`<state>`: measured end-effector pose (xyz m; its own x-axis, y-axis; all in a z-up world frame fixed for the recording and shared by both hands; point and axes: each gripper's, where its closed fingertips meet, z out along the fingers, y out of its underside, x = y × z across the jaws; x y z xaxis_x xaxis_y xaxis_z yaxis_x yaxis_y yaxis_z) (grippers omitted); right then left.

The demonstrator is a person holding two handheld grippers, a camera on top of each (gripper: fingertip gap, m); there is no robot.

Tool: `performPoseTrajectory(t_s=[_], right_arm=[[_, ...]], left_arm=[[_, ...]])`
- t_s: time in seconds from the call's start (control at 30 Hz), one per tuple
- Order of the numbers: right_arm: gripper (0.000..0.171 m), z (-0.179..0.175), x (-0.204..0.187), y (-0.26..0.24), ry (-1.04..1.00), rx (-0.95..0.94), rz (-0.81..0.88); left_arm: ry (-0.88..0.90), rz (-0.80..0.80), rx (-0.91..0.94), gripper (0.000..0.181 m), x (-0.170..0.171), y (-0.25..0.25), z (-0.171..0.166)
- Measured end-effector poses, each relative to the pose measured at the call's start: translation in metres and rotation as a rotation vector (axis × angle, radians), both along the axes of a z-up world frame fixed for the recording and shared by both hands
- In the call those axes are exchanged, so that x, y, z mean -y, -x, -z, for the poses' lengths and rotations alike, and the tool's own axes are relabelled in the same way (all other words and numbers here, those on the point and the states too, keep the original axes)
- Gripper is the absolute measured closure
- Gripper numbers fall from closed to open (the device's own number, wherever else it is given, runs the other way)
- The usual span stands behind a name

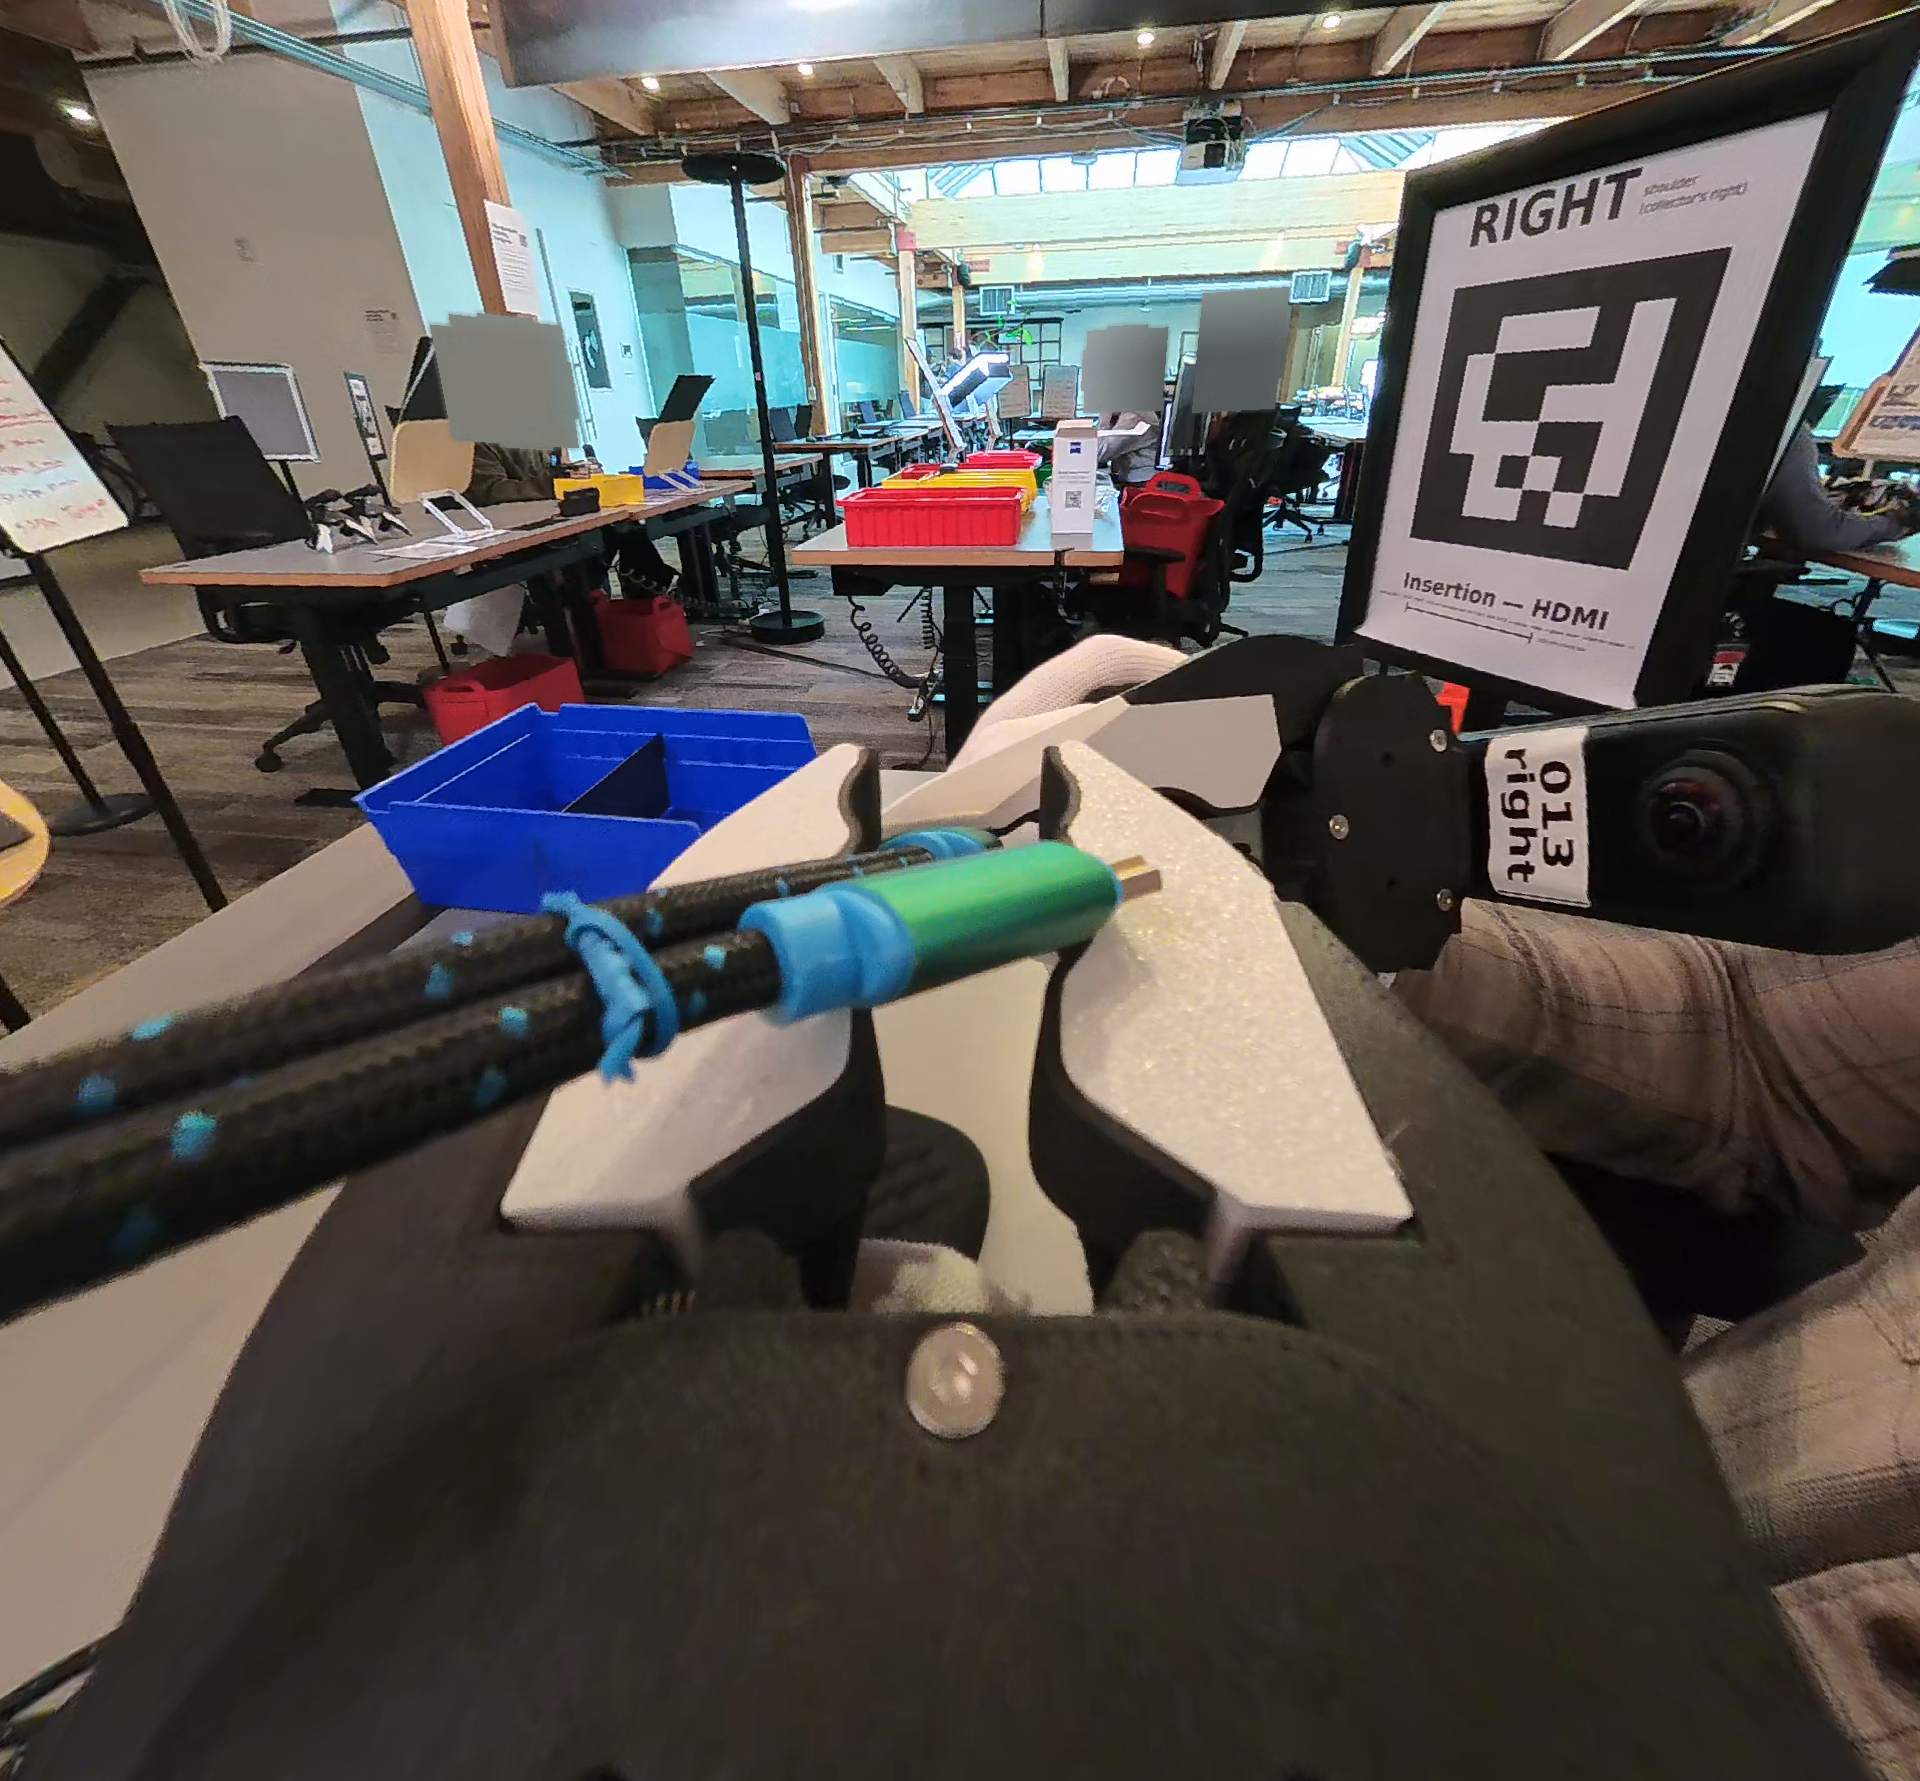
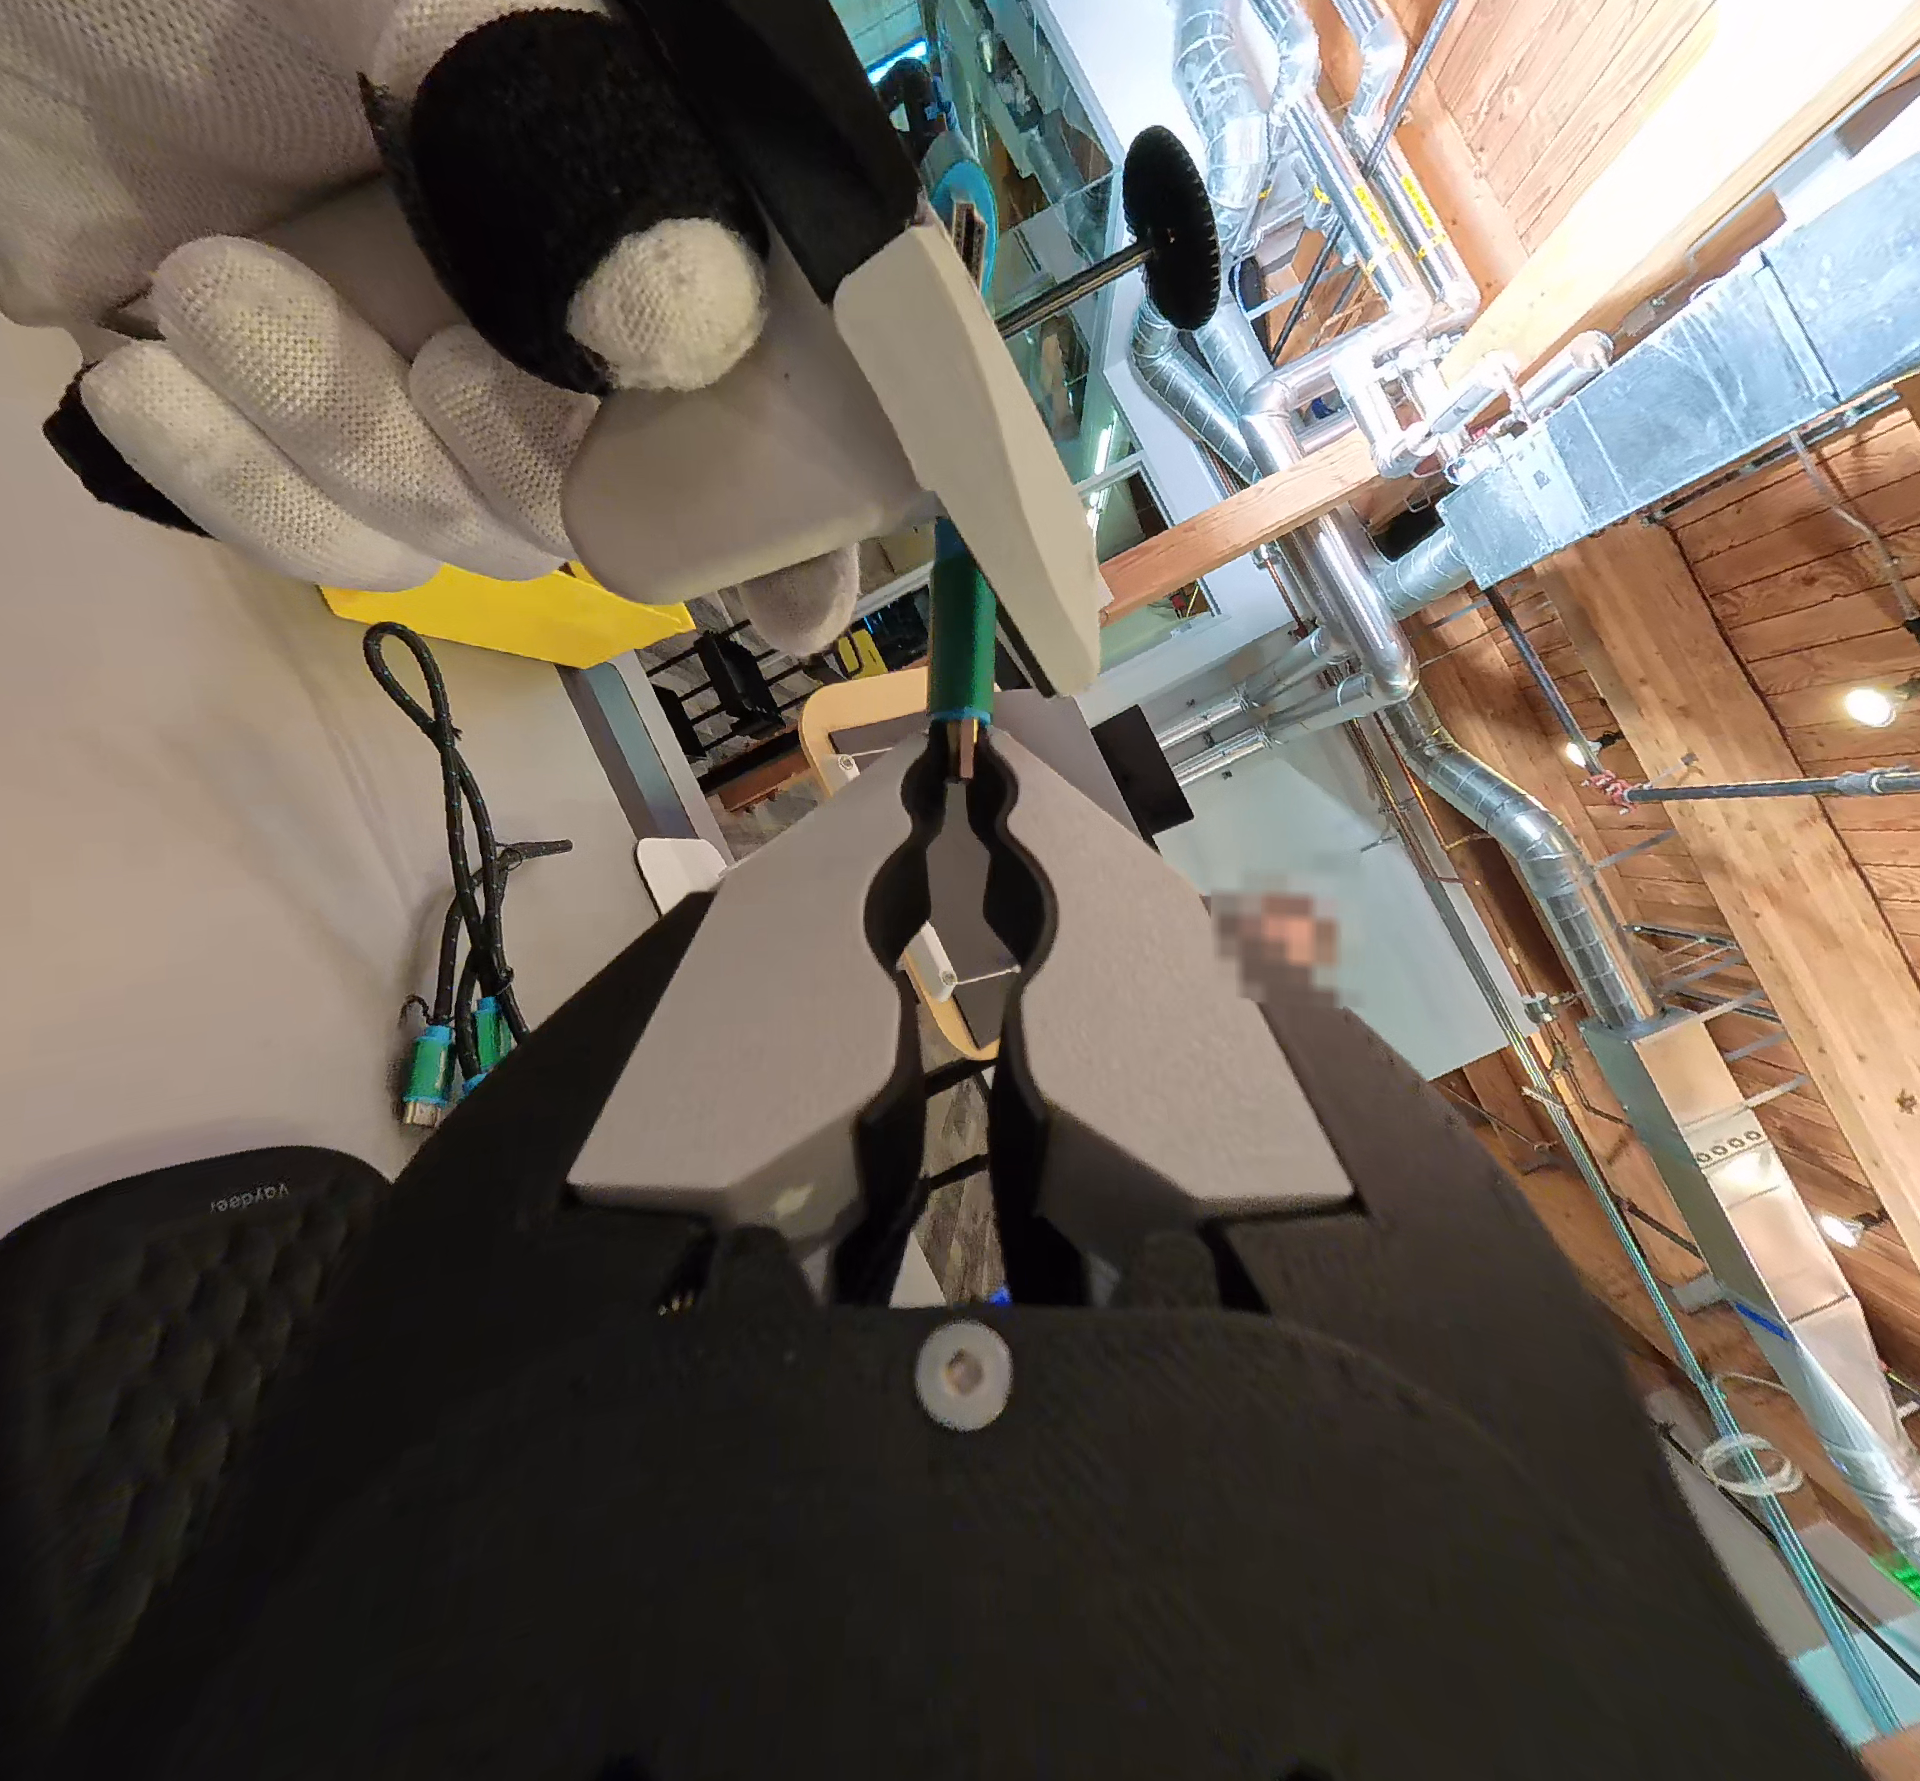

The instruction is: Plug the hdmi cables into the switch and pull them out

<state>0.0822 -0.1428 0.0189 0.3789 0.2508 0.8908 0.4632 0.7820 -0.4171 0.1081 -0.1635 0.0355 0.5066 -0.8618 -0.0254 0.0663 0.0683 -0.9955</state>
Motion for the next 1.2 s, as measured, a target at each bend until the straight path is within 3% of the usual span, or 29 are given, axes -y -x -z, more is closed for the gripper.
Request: performPoseTrajectory(t_s=[0.03,0.63,0.73,1.2], right_arm=[[0.17,0.0,0.0,0.002,-0.001,0.001,-0.004],[0.17,-0.001,0.001,0.023,-0.016,0.013,-0.064],[0.17,-0.002,0.001,0.029,-0.029,0.017,-0.075],[0.17,-0.012,0.013,0.058,-0.065,-0.006,-0.209]], left_arm=[[0.001,-0.003,0.001,0.152,0.0,0.001,0.0],[0.013,-0.084,0.019,0.151,-0.002,0.02,0.001],[0.032,-0.132,0.046,0.139,-0.006,0.03,-0.001],[0.013,-0.146,0.137,0.139,0.013,0.056,-0.015]])
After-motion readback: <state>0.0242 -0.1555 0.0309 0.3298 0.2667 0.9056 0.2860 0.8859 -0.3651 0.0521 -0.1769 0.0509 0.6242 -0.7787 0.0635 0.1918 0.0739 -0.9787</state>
